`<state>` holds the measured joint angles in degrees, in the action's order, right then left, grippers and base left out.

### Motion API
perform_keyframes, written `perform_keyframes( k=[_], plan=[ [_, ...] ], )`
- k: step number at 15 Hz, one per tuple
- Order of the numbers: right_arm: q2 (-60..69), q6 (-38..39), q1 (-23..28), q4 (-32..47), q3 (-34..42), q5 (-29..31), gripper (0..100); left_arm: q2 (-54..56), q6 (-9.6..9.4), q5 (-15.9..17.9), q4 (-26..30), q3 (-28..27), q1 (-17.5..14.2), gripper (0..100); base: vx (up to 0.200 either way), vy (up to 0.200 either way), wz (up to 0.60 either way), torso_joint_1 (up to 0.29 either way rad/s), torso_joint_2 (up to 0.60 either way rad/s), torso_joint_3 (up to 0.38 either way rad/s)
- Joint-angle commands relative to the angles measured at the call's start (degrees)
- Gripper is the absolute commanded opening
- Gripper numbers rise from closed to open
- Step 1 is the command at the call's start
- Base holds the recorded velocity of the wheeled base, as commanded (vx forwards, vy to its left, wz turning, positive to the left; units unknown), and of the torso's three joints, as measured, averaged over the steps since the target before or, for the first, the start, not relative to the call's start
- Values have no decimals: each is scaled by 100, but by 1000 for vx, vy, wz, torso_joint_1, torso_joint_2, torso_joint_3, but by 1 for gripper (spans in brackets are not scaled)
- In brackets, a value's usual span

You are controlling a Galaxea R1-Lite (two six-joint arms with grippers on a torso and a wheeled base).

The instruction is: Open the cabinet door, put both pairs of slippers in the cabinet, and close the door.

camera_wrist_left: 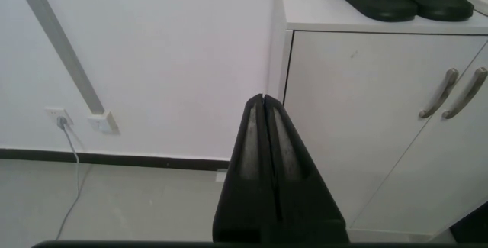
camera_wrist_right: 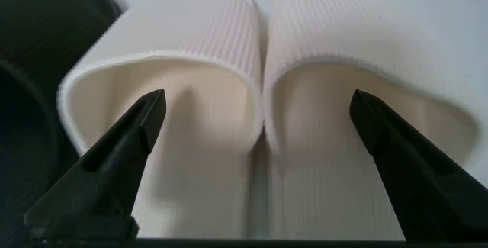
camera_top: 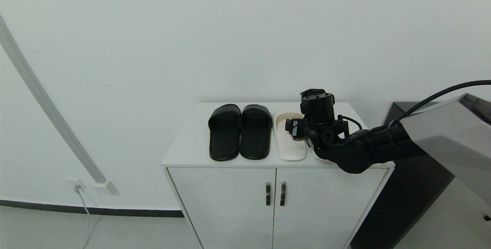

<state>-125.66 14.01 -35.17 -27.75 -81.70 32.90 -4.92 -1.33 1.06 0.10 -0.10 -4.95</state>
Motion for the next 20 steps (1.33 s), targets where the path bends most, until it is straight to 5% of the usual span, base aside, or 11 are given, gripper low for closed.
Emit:
perform_keyframes(
  k=[1,4,5,15,20],
  plan=[
    [-161,-21,72,-12,-109,-73,100,0,1,-1,-1,1,-6,0,0,0,0,0,0,0],
    [-275,-30,89,-12,-250,-153,100,0,1,-1,-1,1,-6,0,0,0,0,0,0,0],
    [-284,-30,89,-12,-276,-153,0,0,1,-1,-1,1,3,0,0,0,0,0,0,0],
    [138,-364,160,-64,-250,-117,0,0,10,-1,-1,1,-6,0,0,0,0,0,0,0],
    [1290,-724,-201,-416,972,-407,0,0,10,-1,-1,1,3,0,0,0,0,0,0,0]
  ],
)
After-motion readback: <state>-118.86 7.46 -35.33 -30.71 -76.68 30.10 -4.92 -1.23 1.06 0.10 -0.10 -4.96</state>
